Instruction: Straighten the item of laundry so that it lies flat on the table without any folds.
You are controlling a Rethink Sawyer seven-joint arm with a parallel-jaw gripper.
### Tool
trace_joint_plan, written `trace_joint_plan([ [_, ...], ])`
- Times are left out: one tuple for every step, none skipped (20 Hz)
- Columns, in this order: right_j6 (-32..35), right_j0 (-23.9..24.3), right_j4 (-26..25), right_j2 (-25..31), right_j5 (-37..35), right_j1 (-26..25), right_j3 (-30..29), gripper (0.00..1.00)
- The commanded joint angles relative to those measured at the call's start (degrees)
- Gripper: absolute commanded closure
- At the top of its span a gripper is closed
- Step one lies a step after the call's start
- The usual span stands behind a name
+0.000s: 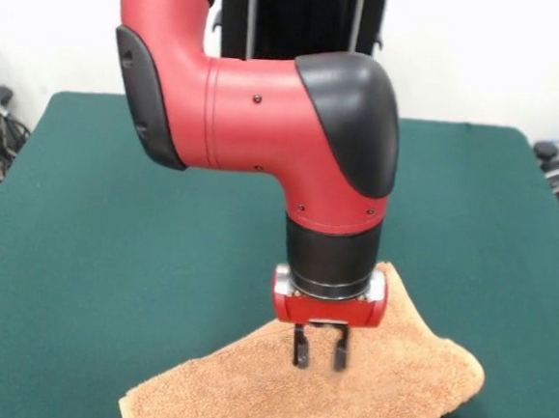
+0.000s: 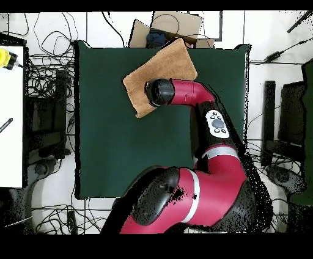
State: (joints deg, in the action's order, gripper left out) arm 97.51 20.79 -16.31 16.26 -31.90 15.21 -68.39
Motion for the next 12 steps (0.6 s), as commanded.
trace_joint_plan([
  [4.75, -2.50, -2.12, -0.33, 3.83, -4.66, -0.59, 0.00],
  [4.66, -2.48, -2.10, -0.30, 3.71, -4.65, -0.60, 0.00],
  [4.56, -2.45, -2.07, -0.26, 3.60, -4.65, -0.60, 0.00],
  [4.33, -2.55, -2.21, -0.54, 3.28, -4.39, -0.76, 0.00],
  [4.05, -2.46, -2.10, -0.51, 2.82, -4.32, -0.85, 0.00],
  [3.73, -2.33, -2.01, -0.39, 2.53, -4.29, -0.88, 0.00],
  [3.48, -2.24, -1.80, -0.30, 1.89, -4.28, -0.84, 0.00],
  [3.55, -2.28, -1.66, -0.41, 1.51, -4.12, -0.96, 0.00],
  [3.65, -2.38, -1.60, -0.63, 1.04, -3.76, -1.14, 0.00],
  [3.88, -2.61, -1.56, -1.04, 0.34, -3.26, -1.25, 0.00],
  [3.61, -2.74, -1.61, -1.32, -0.56, -2.72, -1.14, 0.00],
  [3.33, -2.87, -1.65, -1.59, -1.45, -2.19, -1.02, 0.00],
])
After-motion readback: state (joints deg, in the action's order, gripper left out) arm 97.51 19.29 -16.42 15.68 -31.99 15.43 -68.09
